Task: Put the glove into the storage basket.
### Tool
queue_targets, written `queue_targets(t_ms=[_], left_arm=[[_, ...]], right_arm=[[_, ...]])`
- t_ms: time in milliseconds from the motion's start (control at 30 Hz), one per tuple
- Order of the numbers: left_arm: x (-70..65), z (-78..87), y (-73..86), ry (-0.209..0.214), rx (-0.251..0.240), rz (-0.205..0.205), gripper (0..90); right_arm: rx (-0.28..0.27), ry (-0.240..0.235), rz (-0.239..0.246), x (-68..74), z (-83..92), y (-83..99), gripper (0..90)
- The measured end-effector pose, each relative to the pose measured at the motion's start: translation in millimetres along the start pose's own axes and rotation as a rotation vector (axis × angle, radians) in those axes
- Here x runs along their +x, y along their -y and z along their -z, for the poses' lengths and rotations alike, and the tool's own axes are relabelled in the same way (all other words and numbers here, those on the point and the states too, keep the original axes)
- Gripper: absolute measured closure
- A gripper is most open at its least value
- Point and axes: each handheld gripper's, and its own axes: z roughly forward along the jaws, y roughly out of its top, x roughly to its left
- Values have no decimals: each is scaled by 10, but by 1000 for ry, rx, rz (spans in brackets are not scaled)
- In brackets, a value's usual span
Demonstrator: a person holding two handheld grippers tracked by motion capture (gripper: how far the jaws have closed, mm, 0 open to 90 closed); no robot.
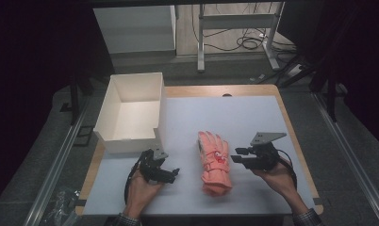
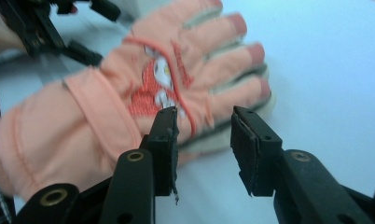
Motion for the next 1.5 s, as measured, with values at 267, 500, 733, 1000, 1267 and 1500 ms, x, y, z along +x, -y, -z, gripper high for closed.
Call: queue_targets(t_ms=[267, 500, 733, 1000, 1267, 1500], left_arm=[[83, 37, 170, -14, 3, 16, 25], [129, 10, 210, 24, -6, 63, 17], [131, 7, 211, 25, -6, 65, 16], [132, 7, 211, 25, -6, 65, 16], [133, 7, 211, 26, -6, 65, 16], [134, 7, 211, 27, -6, 66, 16]], right_arm=[[32, -23, -46, 42, -12, 324, 712], [79, -53, 8, 214, -144, 492, 772], [104, -64, 70, 372, -308, 505, 779], [102, -95, 92, 469, -461, 445, 773], [99, -98, 81, 515, -592, 376, 769], [98, -95, 50, 523, -741, 297, 767]])
